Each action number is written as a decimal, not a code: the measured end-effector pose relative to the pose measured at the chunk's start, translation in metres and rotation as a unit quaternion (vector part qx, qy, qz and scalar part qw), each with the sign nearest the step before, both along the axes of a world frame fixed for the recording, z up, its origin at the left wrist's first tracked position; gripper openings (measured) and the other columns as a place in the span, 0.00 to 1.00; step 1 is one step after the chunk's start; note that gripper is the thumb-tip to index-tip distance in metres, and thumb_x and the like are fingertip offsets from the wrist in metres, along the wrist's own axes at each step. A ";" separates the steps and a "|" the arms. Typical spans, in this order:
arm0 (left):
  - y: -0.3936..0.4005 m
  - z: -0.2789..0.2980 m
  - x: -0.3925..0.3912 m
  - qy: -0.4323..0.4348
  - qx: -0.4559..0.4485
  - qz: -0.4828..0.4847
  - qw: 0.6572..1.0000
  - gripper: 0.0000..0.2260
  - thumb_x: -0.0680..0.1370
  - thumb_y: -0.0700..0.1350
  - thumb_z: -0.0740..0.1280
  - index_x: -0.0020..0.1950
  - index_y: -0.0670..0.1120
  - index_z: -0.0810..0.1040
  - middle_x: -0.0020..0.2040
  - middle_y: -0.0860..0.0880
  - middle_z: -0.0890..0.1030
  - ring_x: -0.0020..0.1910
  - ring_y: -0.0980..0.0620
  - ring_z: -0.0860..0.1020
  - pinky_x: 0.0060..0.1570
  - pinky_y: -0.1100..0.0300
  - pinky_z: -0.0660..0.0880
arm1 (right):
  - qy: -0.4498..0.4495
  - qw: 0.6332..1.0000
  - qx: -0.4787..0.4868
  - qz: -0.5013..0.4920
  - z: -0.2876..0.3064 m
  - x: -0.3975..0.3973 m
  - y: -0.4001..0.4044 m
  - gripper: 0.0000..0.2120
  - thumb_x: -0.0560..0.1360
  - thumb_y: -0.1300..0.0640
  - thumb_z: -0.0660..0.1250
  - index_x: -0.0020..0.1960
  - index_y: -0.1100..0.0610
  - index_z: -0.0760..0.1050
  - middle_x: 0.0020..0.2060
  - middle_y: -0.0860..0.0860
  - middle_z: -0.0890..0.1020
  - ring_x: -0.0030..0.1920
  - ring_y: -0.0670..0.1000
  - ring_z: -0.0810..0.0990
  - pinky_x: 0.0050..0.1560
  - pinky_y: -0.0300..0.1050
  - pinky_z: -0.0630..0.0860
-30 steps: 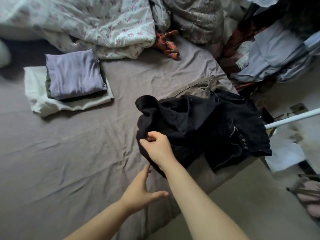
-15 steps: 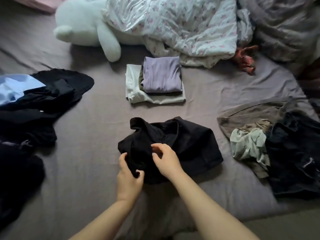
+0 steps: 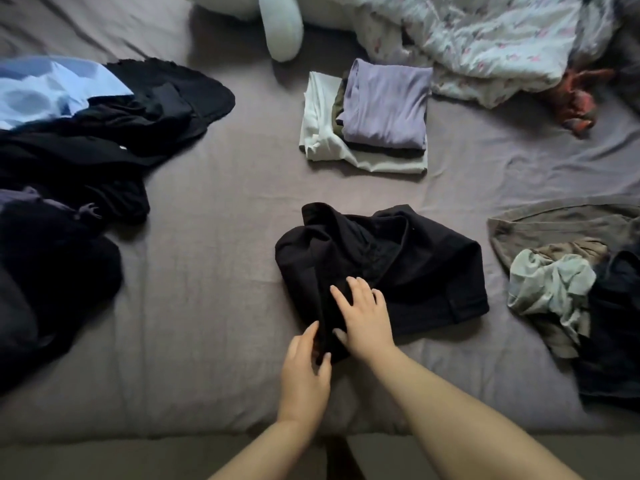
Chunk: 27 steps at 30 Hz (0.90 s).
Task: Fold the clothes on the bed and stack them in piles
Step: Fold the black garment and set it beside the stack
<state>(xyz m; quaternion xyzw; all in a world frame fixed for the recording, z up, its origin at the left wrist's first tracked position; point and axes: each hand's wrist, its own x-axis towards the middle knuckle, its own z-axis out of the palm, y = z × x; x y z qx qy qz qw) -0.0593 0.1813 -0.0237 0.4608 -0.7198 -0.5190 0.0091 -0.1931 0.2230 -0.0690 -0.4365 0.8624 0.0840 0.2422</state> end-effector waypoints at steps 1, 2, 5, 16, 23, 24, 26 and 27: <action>0.000 0.001 0.000 -0.001 0.005 -0.012 1.000 0.23 0.77 0.37 0.67 0.71 0.47 0.69 0.48 0.61 0.70 0.44 0.60 0.74 0.46 0.78 0.67 | 0.006 1.000 0.019 0.007 0.000 -0.002 -0.003 0.46 0.56 0.39 0.79 0.71 0.51 0.70 0.70 0.60 0.70 0.69 0.60 0.69 0.63 0.58 0.71; 0.001 0.001 -0.001 -0.002 0.006 -0.020 1.000 0.23 0.77 0.37 0.67 0.72 0.48 0.69 0.47 0.61 0.70 0.43 0.60 0.74 0.45 0.78 0.67 | 0.006 0.999 0.035 0.023 -0.002 -0.004 -0.005 0.46 0.64 0.37 0.74 0.76 0.51 0.61 0.74 0.60 0.61 0.74 0.60 0.61 0.67 0.58 0.64; 0.000 -0.002 -0.005 0.000 0.006 -0.016 1.000 0.22 0.77 0.34 0.64 0.71 0.46 0.71 0.46 0.59 0.70 0.40 0.58 0.73 0.47 0.78 0.67 | 0.016 0.996 0.080 0.042 -0.001 0.001 -0.012 0.44 0.74 0.39 0.64 0.78 0.54 0.44 0.76 0.59 0.49 0.74 0.59 0.54 0.68 0.54 0.58; -0.012 -0.015 0.004 0.015 -0.021 0.030 0.999 0.20 0.80 0.36 0.61 0.69 0.53 0.73 0.48 0.56 0.77 0.43 0.64 0.75 0.44 0.80 0.66 | -0.072 0.974 -0.133 -0.168 -0.020 0.024 -0.026 0.11 0.73 0.60 0.65 0.54 0.61 0.74 0.49 0.55 0.78 0.50 0.57 0.77 0.50 0.50 0.72; -0.018 0.014 -0.013 0.019 -0.037 0.116 0.992 0.14 0.82 0.42 0.59 0.67 0.47 0.72 0.60 0.52 0.78 0.57 0.51 0.77 0.48 0.67 0.67 | -0.165 0.896 -0.274 -0.308 0.031 0.001 -0.007 0.18 0.81 0.59 0.55 0.70 0.53 0.63 0.57 0.56 0.78 0.56 0.57 0.78 0.52 0.48 0.72; -0.023 0.022 -0.018 0.021 -0.047 0.119 0.992 0.13 0.82 0.43 0.59 0.65 0.46 0.72 0.57 0.52 0.78 0.54 0.50 0.78 0.46 0.65 0.67 | -0.174 0.898 -0.280 -0.292 0.043 -0.004 -0.008 0.18 0.81 0.58 0.55 0.71 0.51 0.61 0.57 0.55 0.78 0.54 0.57 0.78 0.51 0.48 0.72; -0.034 0.038 -0.029 0.036 -0.069 0.119 0.990 0.10 0.81 0.43 0.61 0.61 0.44 0.74 0.51 0.51 0.79 0.49 0.49 0.78 0.43 0.64 0.67 | -0.178 0.912 -0.288 -0.230 0.067 -0.010 -0.012 0.17 0.81 0.54 0.58 0.69 0.49 0.61 0.58 0.51 0.76 0.55 0.53 0.77 0.50 0.46 0.71; -0.038 0.047 -0.034 0.048 -0.075 0.116 0.989 0.09 0.81 0.43 0.62 0.59 0.43 0.76 0.50 0.51 0.78 0.48 0.50 0.77 0.43 0.64 0.67 | -0.176 0.922 -0.278 -0.203 0.079 -0.011 -0.014 0.18 0.79 0.51 0.61 0.67 0.49 0.62 0.58 0.49 0.74 0.55 0.52 0.76 0.51 0.45 0.71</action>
